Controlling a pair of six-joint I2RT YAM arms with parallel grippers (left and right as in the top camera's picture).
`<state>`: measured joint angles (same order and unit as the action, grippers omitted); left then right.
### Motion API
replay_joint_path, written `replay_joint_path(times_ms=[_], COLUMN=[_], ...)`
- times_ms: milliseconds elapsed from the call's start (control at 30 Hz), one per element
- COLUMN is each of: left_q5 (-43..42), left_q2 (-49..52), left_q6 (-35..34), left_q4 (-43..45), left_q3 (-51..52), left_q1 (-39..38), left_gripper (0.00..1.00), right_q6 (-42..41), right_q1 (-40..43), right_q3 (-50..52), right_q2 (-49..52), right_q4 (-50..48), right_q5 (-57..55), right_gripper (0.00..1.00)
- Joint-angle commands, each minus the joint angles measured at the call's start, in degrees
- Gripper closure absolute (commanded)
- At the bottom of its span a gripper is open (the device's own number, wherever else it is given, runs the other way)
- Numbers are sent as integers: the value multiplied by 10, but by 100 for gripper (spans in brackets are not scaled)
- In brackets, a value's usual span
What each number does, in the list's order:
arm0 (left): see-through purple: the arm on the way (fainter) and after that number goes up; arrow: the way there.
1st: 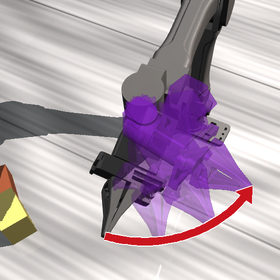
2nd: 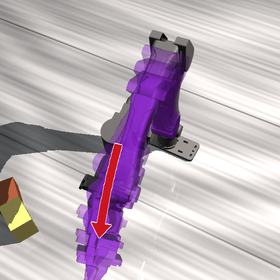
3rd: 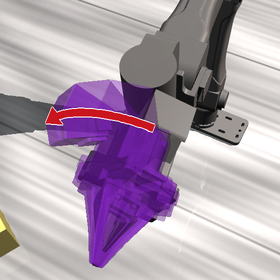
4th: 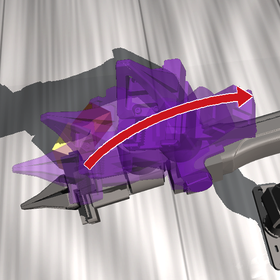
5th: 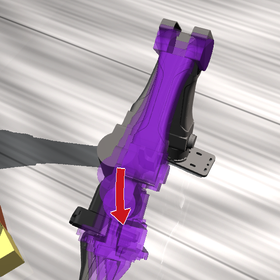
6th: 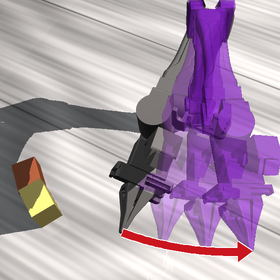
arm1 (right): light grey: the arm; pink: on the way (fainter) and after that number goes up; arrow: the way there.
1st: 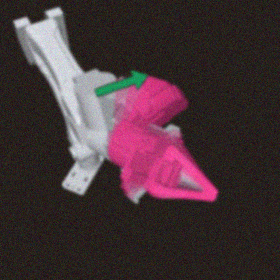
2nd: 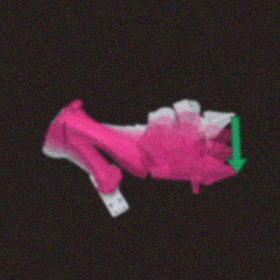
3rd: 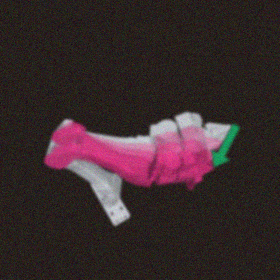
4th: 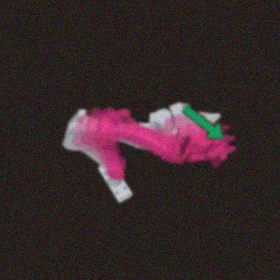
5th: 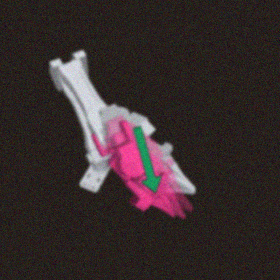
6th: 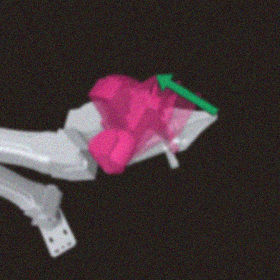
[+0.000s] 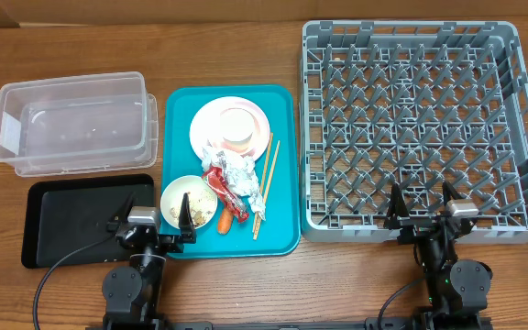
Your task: Sort waste into correct bins and load items into the dishwasher
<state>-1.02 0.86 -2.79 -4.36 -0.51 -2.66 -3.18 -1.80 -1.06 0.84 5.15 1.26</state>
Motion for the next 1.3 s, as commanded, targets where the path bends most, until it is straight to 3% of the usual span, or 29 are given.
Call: replay_joint_path(times_ms=[0,433,667,867,1067,1267], left_q5=[0,-4,-121,-149,-149,-134], left_q2=[-6,-6,-6,-6,9,107], left_q6=[11,9,-1,-104,-105,-99], left_q4=[0,0,20,12,-75,-172], left_q3=[2,2,2,-26,-138,-286], left_q1=[-3,-3,-3,-3,-3,-3], left_gripper=[0,0,0,0,0,0], right_q6=[0,0,0,0,0,0], right_q1=[4,4,4,4,4,4], right_q3=[6,6,6,6,6,6], right_q2=[-7,-7,-7,-7,-7,-7], right_q4=[-4,-4,-4,-4,-4,-4], right_q5=[1,1,1,1,1,1], right_gripper=[0,0,0,0,0,0])
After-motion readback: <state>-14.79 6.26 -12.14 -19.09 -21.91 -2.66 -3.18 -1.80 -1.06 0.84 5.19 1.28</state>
